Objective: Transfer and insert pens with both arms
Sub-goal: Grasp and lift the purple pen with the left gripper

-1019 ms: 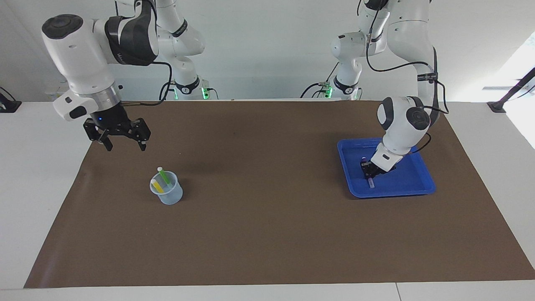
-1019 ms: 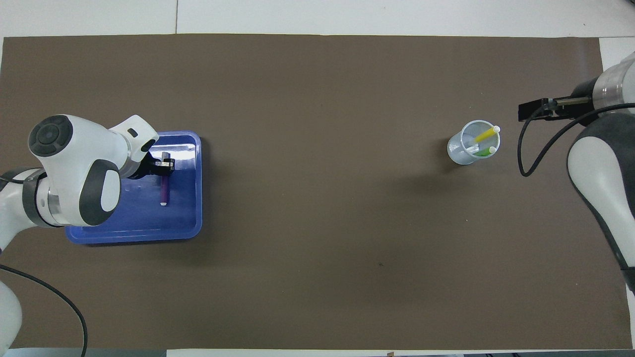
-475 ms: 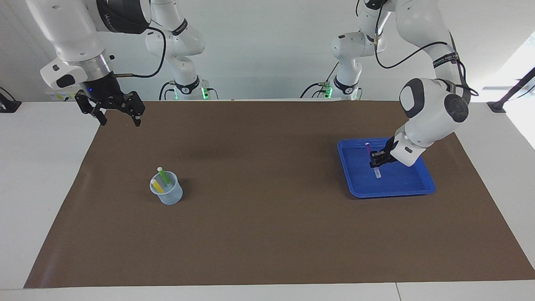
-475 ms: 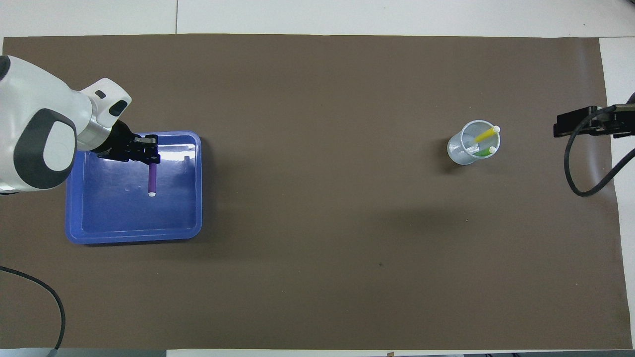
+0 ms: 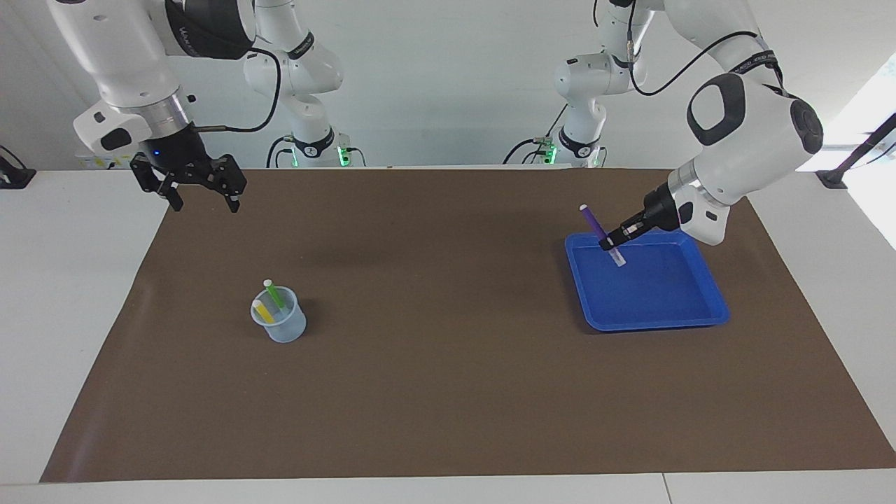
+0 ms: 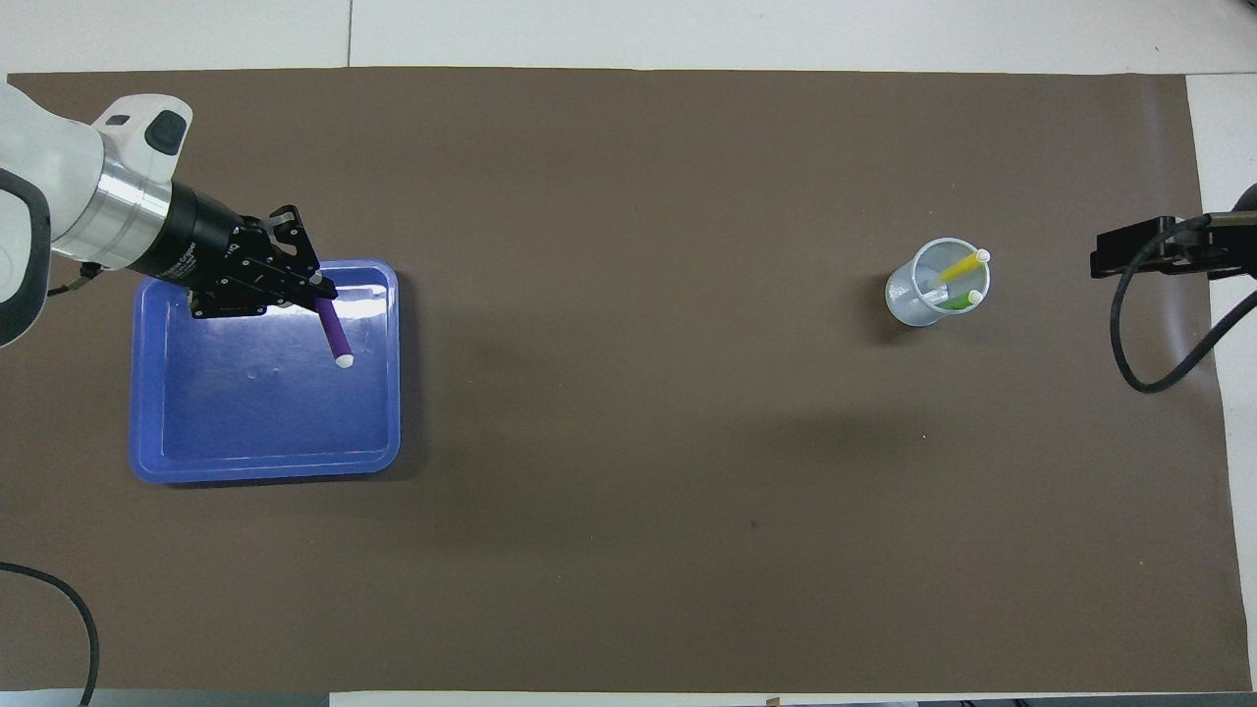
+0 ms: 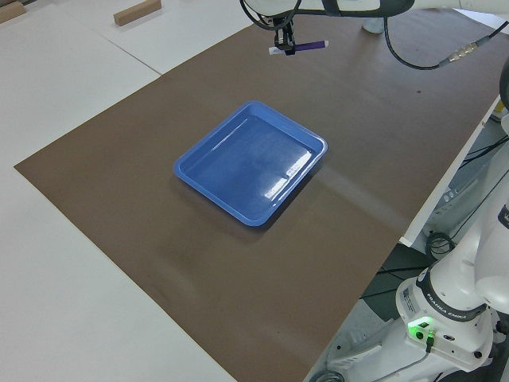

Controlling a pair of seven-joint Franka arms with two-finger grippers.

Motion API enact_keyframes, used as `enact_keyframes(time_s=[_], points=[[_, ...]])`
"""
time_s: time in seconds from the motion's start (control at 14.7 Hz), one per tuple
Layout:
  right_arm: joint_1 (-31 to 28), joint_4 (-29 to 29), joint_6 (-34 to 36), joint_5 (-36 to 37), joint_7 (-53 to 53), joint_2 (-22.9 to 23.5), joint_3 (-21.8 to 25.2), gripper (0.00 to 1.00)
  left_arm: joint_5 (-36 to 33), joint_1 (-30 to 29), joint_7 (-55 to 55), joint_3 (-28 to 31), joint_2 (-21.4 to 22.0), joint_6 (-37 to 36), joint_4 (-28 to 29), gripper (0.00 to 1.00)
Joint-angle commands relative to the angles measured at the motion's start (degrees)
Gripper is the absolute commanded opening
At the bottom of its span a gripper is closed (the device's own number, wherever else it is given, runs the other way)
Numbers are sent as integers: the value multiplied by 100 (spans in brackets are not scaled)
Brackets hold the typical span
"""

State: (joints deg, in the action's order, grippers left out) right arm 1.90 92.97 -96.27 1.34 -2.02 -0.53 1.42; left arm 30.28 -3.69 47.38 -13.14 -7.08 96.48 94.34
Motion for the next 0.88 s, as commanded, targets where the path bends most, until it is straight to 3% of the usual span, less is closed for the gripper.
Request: enact_keyframes(time_s=[0.0,0.2,0.41,0.54,0.81], points=[[-50,-59,135,-64,-342,-44,-308,100,565,43,1226,-118,206,-112,49,0],[-50,-77,161,-659,-632,-44,-484,100,1319,87,2151,-206,364,-33,346,0],[-50,19,65,-1407,-1219,-70,-695,100,2453,122,2433,-215,811,334,1214,0],[-50,81,-84,-2021,-2201,-96,-914,100,2894,542,2783,-207,1128,1027,1848,0],[-50,423,-1067,-2392,-3558,-123,-1573,100,3370,1684,3873,-215,1384,3223,2667,0]])
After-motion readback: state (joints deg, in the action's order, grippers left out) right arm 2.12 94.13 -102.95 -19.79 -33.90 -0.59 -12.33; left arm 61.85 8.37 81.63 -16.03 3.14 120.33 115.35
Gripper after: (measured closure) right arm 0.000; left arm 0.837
